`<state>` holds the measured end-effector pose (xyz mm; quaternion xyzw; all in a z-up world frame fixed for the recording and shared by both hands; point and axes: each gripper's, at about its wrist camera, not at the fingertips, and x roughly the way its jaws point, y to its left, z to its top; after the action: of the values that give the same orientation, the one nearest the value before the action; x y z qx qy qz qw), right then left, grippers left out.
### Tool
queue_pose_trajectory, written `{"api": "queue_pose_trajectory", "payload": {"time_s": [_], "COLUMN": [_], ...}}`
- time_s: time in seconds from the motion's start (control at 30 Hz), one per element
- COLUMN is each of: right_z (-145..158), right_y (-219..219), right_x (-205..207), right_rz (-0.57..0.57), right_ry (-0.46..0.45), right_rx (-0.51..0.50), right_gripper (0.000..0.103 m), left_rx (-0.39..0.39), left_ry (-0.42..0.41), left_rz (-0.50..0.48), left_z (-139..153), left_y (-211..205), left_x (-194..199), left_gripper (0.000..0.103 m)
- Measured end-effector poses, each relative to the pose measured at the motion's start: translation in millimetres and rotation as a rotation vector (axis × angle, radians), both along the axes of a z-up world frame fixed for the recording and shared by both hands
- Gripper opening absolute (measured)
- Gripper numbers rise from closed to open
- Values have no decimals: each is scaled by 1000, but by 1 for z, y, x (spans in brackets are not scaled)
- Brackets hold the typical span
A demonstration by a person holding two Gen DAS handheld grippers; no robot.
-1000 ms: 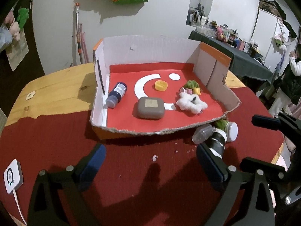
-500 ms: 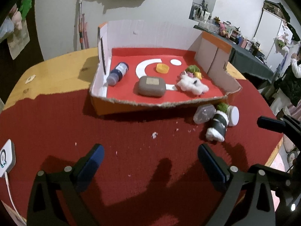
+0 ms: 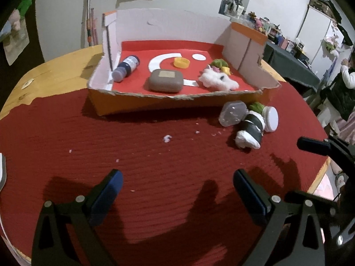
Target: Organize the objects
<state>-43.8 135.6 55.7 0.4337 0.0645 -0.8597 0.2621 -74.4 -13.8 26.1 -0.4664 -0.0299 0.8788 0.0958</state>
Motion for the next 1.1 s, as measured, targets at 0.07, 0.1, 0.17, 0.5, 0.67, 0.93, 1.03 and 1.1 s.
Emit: {"api": "queue_pose_trajectory", "payload": {"time_s": [0.07,0.1,0.17,0.5,0.67,0.93,1.03,1.1], "right_z": [0,1,2,4,-8,-17,-18,-19], "right_y": [6,10,19,62,62,52,49,47], "right_x": [-2,-3,-7,-32,-40,-51,-56,-59], "right_rz": [-18,-31,-60,-199,-197,-163,-149,-143], "right_ry": [4,7,12,32,14,6,7,8], "right_rx": [7,10,11,-10,7,14,22,27], "right_gripper": [93,93,93,61,55,52,52,52], "left_rx": [1,1,1,13,20,8,5,3], "left_ry": [-1,-1,0,12,21,33,36,37], "left_rz": [-9,-16,-23,-74,-110,-189,-213,-224], "left_z": [-1,-1,-1,4,6,7,8,8], "left_y": [4,7,10,28,39,62,68,71], "left_x": [0,-1,-2,-9,-13,-18,-19,-21], "left_gripper": [101,101,101,86,73,64,61,60]}}
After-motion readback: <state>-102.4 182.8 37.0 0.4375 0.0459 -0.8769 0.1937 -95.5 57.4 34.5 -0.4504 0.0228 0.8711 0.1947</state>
